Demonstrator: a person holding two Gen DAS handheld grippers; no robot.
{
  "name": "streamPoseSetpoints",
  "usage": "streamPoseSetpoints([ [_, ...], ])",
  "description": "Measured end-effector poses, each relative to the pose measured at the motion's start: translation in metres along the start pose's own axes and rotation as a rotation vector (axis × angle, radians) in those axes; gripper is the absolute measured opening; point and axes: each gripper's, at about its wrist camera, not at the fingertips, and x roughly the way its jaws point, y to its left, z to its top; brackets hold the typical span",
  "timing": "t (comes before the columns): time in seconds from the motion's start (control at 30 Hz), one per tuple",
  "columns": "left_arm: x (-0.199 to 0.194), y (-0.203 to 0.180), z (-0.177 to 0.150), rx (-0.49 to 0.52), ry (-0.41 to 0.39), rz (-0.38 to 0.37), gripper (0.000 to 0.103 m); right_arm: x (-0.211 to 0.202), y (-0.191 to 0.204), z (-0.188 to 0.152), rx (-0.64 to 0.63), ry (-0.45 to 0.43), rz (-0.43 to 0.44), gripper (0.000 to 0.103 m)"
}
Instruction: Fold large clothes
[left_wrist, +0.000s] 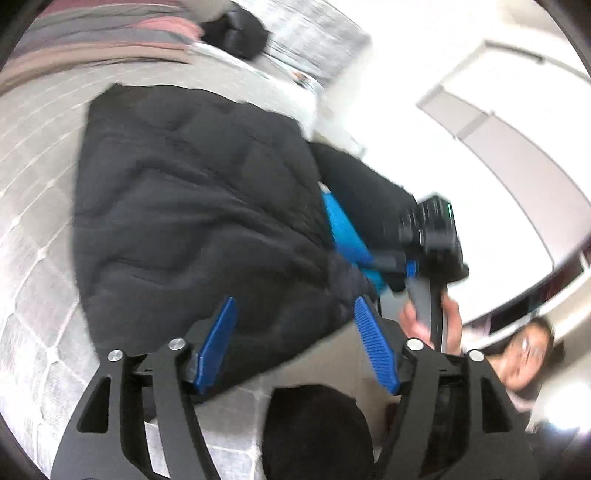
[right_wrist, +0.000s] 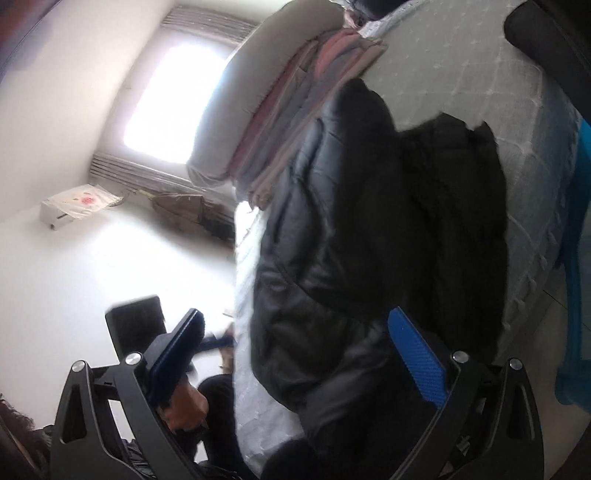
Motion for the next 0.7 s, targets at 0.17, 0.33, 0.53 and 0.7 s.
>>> streamPoseSetpoints([
  [0.17, 0.049, 0.024, -0.006, -0.077, 0.098, 0.023, 0.065, 0.033, -0.036, -0.013, 0.066, 0.078, -0.095, 0.096],
  [0.33, 0.053, 0.018, -0.003, -0.045, 0.117, 0.040, 0.065, -0.013, -0.012, -0.015, -0.022, -0.057, -0.131, 0.096],
  [0.53, -0.018, 0.033, 0.014, -0.065, -0.030, 0.031, 0.066, -0.024, -0.013, -0.006, -0.086, -0.079, -0.354, 0.096],
  [0.7, -0.050, 0.094, 0.027, -0.270, -0.116, 0.025, 0.079, 0.003, -0.060, -0.004, -0.018, -0.014, -0.322, 0.096],
])
